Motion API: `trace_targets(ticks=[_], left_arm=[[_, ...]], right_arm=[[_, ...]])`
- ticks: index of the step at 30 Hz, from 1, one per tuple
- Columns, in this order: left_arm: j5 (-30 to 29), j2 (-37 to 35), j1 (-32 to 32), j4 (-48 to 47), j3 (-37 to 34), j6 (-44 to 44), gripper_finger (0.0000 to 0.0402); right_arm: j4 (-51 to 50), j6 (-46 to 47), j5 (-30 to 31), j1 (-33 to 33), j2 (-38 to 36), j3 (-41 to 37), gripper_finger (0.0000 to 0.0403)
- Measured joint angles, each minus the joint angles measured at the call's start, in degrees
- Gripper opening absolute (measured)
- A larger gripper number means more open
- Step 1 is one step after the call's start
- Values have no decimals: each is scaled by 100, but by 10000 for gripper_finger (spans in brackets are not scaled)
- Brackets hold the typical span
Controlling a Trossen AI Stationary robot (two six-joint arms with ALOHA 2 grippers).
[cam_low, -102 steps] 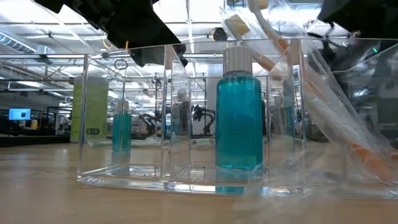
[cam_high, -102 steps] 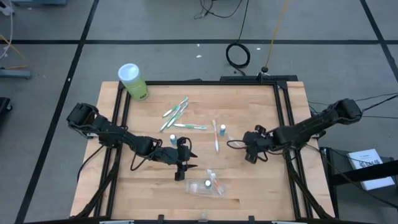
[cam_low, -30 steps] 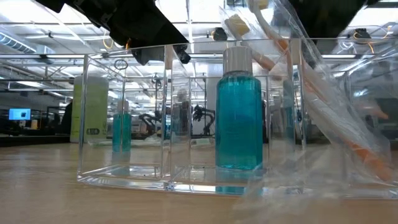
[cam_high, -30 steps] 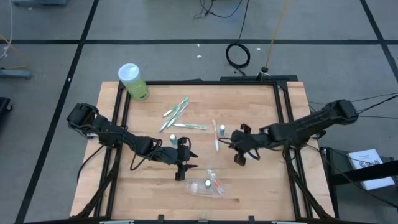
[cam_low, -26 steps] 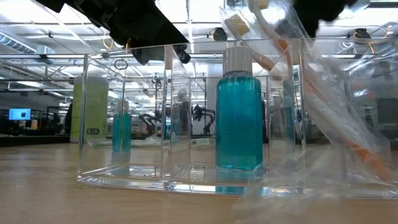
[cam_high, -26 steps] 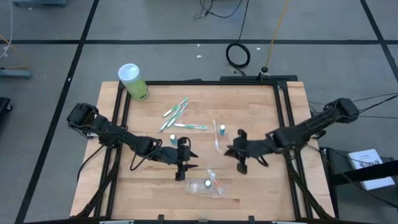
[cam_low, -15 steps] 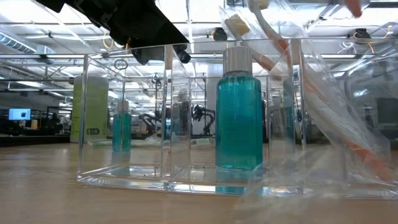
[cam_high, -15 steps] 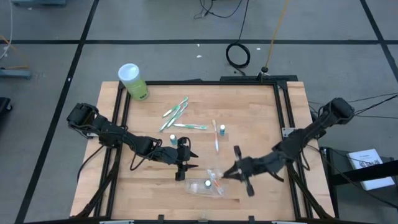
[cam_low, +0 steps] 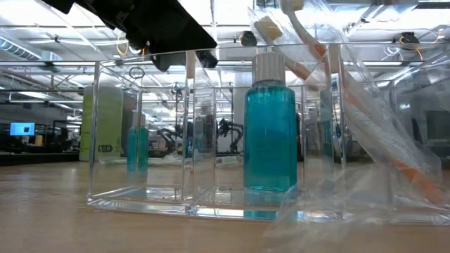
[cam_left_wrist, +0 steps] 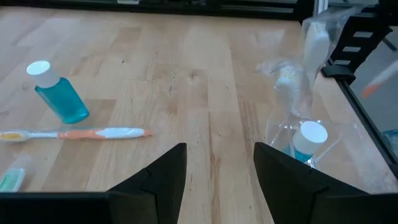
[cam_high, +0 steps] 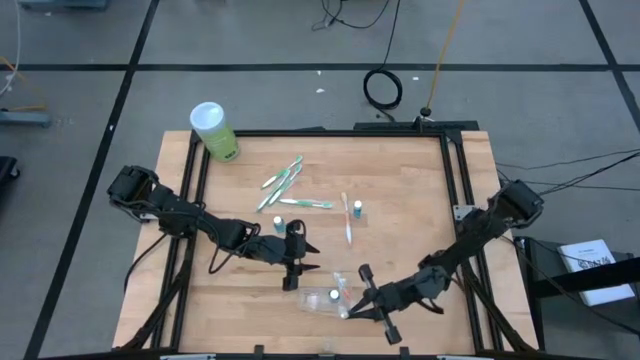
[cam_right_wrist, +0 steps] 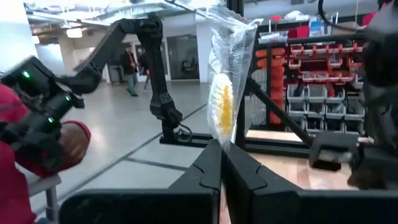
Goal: Pick & Place toothbrushing station
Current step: Put the orange toothbrush into the transparent organizer
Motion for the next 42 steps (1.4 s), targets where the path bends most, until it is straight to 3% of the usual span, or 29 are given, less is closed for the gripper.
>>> trace_targets(ticks=[8, 15, 37, 42], left_arm=[[0, 0, 0, 64, 2, 9, 196], [0, 0, 0, 64, 0, 28, 196], [0, 0, 0, 62, 1, 32, 196], [0, 0, 0, 61, 0, 33, 196]], right_arm=[[-117, -372, 739, -11, 427, -1, 3], [-130, -253, 745, -1, 473, -1, 1], [-1436, 314, 704, 24, 470, -1, 1], [-1449, 195, 696, 24, 470, -1, 25]])
